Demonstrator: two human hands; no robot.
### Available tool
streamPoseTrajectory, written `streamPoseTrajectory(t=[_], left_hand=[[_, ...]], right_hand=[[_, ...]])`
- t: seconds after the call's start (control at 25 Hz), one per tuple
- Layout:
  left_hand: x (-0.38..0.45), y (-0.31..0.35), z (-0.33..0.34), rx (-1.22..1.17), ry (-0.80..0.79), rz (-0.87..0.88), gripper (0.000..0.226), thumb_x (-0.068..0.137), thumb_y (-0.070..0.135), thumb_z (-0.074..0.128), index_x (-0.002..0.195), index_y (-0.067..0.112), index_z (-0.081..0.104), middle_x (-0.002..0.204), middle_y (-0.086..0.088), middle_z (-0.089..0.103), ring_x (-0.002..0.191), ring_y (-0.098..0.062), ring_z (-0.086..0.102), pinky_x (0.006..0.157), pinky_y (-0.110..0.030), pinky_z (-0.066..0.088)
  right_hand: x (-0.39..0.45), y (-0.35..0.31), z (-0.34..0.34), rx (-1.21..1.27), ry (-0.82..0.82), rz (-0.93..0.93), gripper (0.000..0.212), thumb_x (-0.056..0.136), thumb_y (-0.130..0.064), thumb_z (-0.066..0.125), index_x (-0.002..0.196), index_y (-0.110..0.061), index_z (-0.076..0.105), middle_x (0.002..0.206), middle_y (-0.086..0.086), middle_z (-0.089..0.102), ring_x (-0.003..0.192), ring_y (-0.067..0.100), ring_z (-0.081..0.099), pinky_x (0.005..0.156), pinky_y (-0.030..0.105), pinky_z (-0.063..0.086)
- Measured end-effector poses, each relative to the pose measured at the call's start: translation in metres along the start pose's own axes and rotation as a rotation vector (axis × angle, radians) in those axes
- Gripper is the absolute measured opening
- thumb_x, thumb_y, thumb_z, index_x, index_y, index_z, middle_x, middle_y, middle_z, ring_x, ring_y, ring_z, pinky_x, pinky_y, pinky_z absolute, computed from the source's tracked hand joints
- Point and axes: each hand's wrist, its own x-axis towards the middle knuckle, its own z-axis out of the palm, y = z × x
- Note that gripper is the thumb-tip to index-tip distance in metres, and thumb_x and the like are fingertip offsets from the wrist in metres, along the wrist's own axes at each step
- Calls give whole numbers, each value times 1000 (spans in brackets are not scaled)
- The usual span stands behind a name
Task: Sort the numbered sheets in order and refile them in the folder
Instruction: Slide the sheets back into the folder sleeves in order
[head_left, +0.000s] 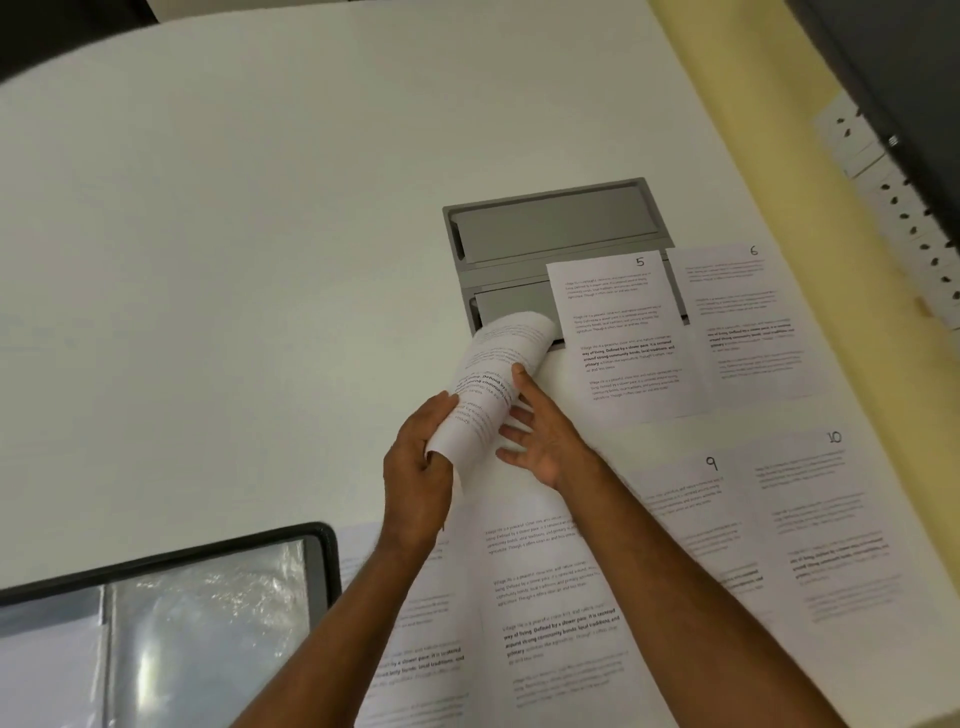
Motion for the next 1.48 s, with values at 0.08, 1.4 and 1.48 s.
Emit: streamPoseTrajectory(t=[0.08, 1.4, 1.48], left_hand=[[-14, 22, -10, -141, 46, -92, 45, 97, 4, 51, 137, 23, 64, 140, 4, 62, 131, -11, 56, 110, -43, 50], [-147, 42, -418, -561, -108, -135, 30, 101, 19, 57, 128, 6, 64, 120, -19, 73, 110, -36, 71, 89, -43, 60], [-145, 36, -426, -572, -122, -128, 30, 102, 18, 57, 129, 8, 64, 120, -17, 73, 108, -34, 71, 88, -42, 61]], right_hand=[[-16, 14, 11, 132, -67, 36, 89, 78, -73, 69, 146, -20, 50, 140, 9, 61, 130, 33, 56, 113, 61, 40], [-311, 122, 266, -467, -228, -743, 29, 92, -15, 73, 121, -13, 68, 110, 4, 78, 98, 22, 76, 77, 29, 62], [-306, 135, 272, -539, -153, -759, 24, 91, -20, 76, 115, -16, 73, 109, 3, 79, 98, 20, 76, 81, 30, 62]])
